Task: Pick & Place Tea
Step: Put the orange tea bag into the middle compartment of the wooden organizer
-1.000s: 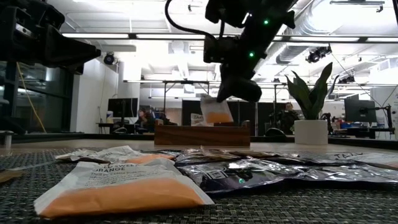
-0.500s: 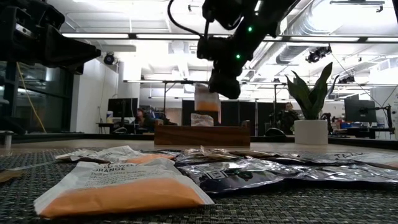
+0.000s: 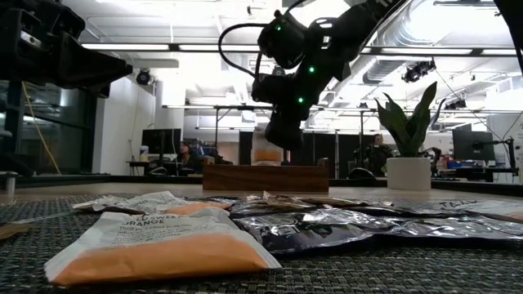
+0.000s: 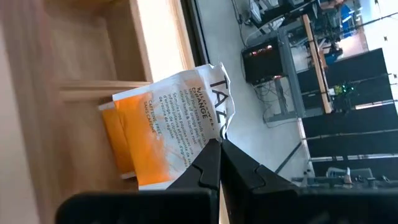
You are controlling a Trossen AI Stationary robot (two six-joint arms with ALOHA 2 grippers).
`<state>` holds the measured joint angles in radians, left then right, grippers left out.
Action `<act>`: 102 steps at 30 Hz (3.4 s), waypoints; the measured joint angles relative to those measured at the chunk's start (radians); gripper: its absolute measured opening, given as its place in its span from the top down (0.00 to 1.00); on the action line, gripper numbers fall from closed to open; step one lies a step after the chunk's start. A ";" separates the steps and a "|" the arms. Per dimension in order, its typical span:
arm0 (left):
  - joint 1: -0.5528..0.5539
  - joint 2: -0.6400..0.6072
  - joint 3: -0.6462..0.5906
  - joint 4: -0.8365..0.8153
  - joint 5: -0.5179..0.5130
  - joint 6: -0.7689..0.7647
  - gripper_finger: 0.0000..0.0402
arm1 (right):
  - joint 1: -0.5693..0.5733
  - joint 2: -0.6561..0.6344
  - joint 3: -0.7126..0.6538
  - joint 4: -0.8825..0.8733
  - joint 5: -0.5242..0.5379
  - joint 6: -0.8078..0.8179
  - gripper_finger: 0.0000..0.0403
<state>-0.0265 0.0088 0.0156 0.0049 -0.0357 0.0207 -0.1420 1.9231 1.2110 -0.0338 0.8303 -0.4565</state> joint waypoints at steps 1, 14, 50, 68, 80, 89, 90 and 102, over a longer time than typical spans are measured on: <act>0.000 0.000 0.000 0.000 0.000 0.000 0.79 | -0.004 0.002 0.000 0.001 0.001 0.000 1.00; 0.000 0.000 0.000 0.000 0.000 0.000 0.79 | -0.022 0.016 0.000 0.001 -0.112 -0.003 1.00; 0.000 0.000 0.000 0.000 0.000 0.000 0.79 | 0.067 -0.088 0.000 -0.247 -0.130 0.137 0.69; 0.000 0.000 0.000 0.000 0.000 0.000 0.79 | 0.286 -0.263 -0.041 -0.789 -0.653 0.458 0.69; 0.000 0.000 0.000 0.000 0.000 0.000 0.79 | 0.405 -0.282 -0.148 -0.750 -0.842 0.564 0.69; 0.000 0.000 0.000 0.000 0.000 0.000 0.79 | 0.455 -0.282 -0.204 -0.673 -0.917 0.633 0.69; 0.000 0.000 0.000 0.000 0.000 0.000 0.79 | 0.458 -0.282 -0.213 -0.659 -0.921 0.638 0.69; 0.000 0.000 0.000 0.000 0.000 0.000 0.79 | 0.460 -0.282 -0.308 -0.523 -1.022 0.698 0.69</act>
<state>-0.0265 0.0089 0.0154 0.0048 -0.0357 0.0204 0.3185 1.6413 0.9032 -0.5563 -0.1921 0.2411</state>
